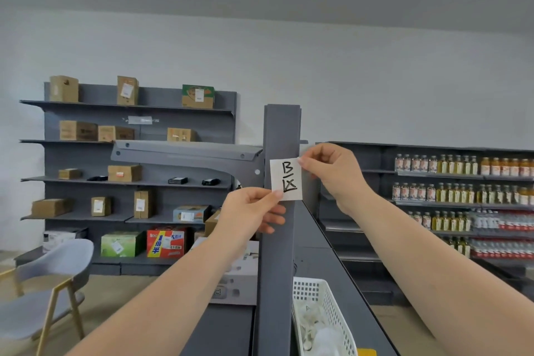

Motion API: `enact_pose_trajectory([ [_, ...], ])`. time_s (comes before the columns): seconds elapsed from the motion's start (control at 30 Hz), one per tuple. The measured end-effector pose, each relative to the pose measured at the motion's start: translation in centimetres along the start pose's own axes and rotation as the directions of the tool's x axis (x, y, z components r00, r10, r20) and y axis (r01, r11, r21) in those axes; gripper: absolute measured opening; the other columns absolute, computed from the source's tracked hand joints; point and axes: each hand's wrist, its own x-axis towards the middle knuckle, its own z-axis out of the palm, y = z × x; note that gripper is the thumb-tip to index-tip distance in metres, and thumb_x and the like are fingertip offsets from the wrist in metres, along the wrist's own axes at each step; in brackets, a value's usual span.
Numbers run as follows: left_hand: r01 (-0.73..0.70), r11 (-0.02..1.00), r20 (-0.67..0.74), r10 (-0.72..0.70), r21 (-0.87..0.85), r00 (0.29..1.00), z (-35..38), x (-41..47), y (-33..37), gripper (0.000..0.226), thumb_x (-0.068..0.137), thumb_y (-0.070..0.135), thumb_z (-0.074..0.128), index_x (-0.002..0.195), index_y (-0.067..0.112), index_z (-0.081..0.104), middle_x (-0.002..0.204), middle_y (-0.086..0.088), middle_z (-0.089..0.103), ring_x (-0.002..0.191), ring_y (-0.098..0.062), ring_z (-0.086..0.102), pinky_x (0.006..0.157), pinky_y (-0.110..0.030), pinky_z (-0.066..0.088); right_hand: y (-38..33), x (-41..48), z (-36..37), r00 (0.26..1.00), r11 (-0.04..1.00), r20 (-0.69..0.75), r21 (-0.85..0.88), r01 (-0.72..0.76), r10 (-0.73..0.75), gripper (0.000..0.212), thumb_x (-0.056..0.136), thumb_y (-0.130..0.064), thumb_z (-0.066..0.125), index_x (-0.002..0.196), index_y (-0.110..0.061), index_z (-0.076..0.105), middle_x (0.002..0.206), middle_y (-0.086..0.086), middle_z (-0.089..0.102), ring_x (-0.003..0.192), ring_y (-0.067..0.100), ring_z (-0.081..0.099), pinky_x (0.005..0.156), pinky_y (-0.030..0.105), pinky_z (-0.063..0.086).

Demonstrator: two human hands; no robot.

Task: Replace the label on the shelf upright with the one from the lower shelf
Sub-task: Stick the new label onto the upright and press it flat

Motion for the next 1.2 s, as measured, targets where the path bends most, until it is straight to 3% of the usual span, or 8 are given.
enact_pose_trajectory([
  [0.27,-0.057,0.990,-0.105,0.071,0.127,0.992,-0.5,1.2,0.4,0.018,0.091,0.031,0.063,0.089,0.014,0.069,0.075,-0.005,0.078,0.056,-0.016,0.067,0.041,-0.022,0.044,-0.5,1.7,1.6,0.993,0.993,-0.114,-0.114,0.014,-0.027,0.008,0.079,-0.011,0.071,0.073,-0.011,0.066,0.066,-0.003,0.063,0.051,-0.004,0.050,0.051,0.010,0.040],
  [0.53,-0.017,0.981,-0.098,0.036,0.193,0.995,-0.6,2.7,0.7,0.021,0.088,0.030,0.067,0.082,0.010,0.071,0.068,-0.005,0.077,0.041,-0.010,0.060,0.045,-0.024,0.039,0.5,1.7,1.8,0.970,0.932,-0.174,-0.347,0.100,-0.169,0.007,0.080,-0.015,0.069,0.075,-0.013,0.064,0.074,0.002,0.066,0.061,0.006,0.052,0.054,0.008,0.042],
  [0.7,-0.014,0.979,-0.122,0.040,0.204,0.992,-0.3,3.1,0.5,0.023,0.087,0.030,0.068,0.081,0.008,0.071,0.065,-0.004,0.076,0.040,-0.010,0.059,0.045,-0.022,0.041,0.4,1.7,1.8,0.963,0.897,-0.154,-0.419,0.138,-0.220,0.007,0.081,-0.017,0.067,0.076,-0.015,0.064,0.073,-0.001,0.065,0.062,0.004,0.051,0.057,0.008,0.041],
  [0.97,-0.030,0.957,-0.172,0.083,0.290,0.982,0.3,3.8,0.3,0.029,0.089,0.029,0.065,0.083,0.001,0.067,0.057,-0.005,0.073,0.041,-0.013,0.061,0.046,-0.027,0.053,-0.1,1.4,1.9,0.962,0.869,-0.136,-0.472,0.148,-0.237,0.009,0.082,-0.019,0.066,0.076,-0.014,0.062,0.073,0.004,0.065,0.067,0.016,0.056,0.064,0.034,0.051],
  [1.13,-0.085,0.843,-0.188,0.215,0.531,0.958,-0.1,3.6,-0.1,0.035,0.087,0.045,0.062,0.076,0.011,0.062,0.053,0.000,0.071,0.043,-0.008,0.065,0.053,-0.027,0.058,-0.2,1.4,1.6,0.966,0.858,-0.107,-0.489,0.154,-0.234,0.009,0.083,-0.021,0.067,0.081,-0.015,0.060,0.075,0.004,0.062,0.068,0.015,0.054,0.064,0.031,0.049],
  [1.2,-0.133,0.846,-0.190,0.265,0.517,0.945,-0.8,3.6,0.2,0.032,0.085,0.046,0.065,0.080,0.014,0.060,0.059,0.000,0.071,0.045,-0.006,0.065,0.050,-0.023,0.056,-0.2,1.6,1.2,0.970,0.893,-0.129,-0.429,0.133,-0.206,0.012,0.081,-0.023,0.070,0.084,-0.016,0.060,0.072,0.001,0.059,0.065,0.011,0.051,0.062,0.025,0.046],
])
